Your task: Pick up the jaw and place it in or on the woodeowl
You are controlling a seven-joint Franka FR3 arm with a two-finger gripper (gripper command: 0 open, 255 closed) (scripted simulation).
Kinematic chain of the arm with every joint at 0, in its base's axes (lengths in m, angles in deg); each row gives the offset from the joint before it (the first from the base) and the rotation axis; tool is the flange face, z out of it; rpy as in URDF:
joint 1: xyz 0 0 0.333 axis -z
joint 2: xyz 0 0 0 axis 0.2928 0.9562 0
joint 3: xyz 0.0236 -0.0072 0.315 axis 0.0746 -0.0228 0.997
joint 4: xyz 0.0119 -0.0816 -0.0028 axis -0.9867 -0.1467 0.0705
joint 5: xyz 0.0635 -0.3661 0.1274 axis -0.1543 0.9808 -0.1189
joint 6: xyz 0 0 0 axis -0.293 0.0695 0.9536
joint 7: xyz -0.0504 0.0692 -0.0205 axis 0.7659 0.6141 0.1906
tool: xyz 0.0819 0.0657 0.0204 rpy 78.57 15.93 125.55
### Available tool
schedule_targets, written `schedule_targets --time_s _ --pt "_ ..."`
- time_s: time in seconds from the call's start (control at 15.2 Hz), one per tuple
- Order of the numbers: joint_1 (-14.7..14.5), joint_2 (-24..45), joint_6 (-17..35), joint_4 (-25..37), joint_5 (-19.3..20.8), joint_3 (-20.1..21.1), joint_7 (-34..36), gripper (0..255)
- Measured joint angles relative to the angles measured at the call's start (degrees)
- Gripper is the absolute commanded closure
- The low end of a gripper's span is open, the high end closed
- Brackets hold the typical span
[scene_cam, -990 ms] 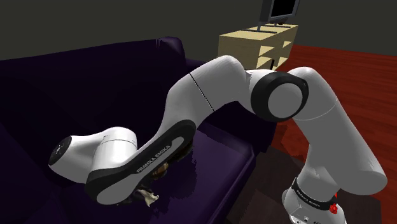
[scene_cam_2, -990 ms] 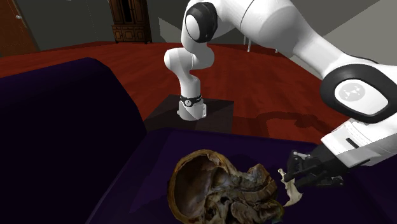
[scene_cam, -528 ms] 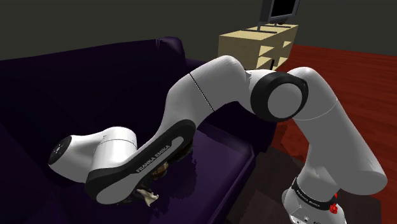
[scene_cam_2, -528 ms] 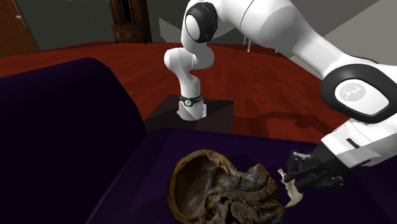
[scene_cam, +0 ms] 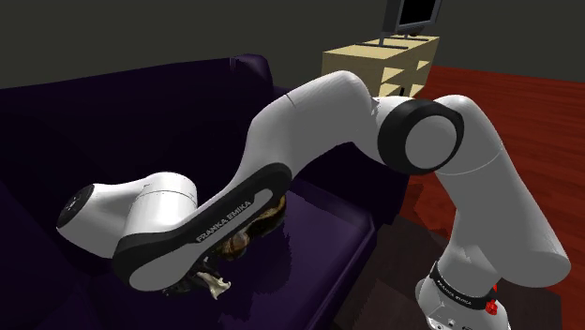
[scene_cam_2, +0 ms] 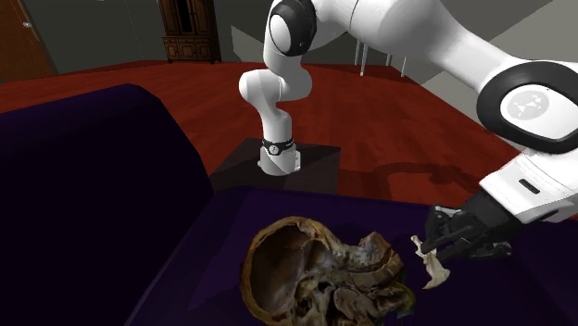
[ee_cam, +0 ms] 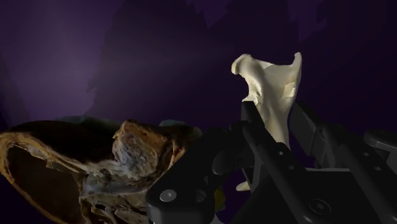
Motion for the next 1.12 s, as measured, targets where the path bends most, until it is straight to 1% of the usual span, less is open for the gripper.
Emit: schedule_targets --time_s 0.59,1.12 --pt "-0.06 -2.66 -4.96 2.66 -1.09 0.65 -1.22 255" --pt "-0.54 -4.11 -10.02 6.62 -1.73 1.0 -2.4 255"
